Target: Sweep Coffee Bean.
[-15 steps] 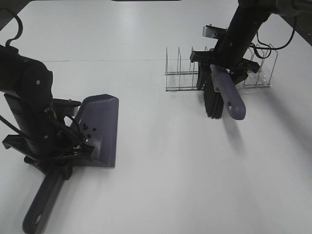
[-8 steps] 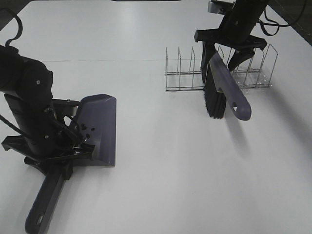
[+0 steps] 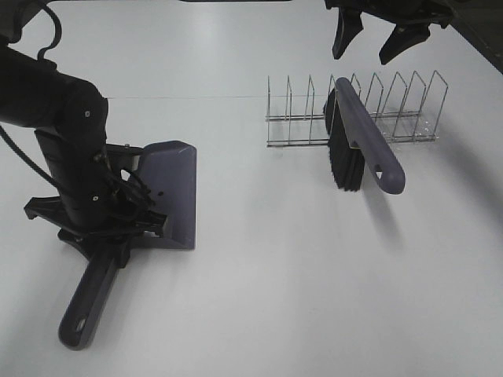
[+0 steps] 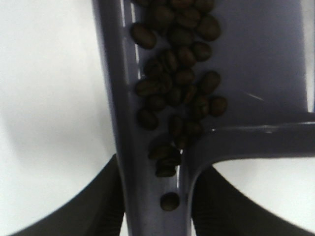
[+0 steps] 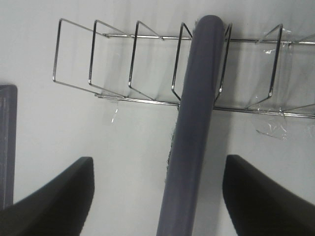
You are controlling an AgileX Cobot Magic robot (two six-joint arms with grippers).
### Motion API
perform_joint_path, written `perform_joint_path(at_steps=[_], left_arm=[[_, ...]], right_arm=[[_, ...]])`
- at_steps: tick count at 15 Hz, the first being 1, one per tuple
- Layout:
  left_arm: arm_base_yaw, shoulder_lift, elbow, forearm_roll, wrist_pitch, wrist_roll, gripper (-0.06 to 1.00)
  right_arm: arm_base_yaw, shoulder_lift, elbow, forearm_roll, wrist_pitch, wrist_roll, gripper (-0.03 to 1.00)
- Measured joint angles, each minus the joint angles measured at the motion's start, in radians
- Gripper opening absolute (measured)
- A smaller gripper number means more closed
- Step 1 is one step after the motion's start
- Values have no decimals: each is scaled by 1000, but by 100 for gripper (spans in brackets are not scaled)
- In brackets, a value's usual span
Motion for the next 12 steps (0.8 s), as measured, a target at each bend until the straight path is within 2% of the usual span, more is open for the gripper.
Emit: perform_joint_path(at_steps=[4, 6, 7, 10, 11, 12], left_arm=[[0, 27, -57, 4, 11, 17, 35], [0, 29, -60, 5, 12, 20, 35], [0, 29, -60, 5, 12, 21, 38], [1, 29, -60, 5, 17, 21, 60], [1, 14, -60, 6, 51, 28, 65], [1, -13, -60, 8, 60, 32, 66]], right_arm=[[0, -85, 2, 0, 1, 0, 64], [0, -142, 55, 1, -3, 0, 64], [0, -172, 100, 1, -3, 0, 64], [0, -258, 240, 0, -3, -5, 64], [0, -332, 351, -4, -3, -20, 64], [0, -372, 409, -5, -2, -23, 64]])
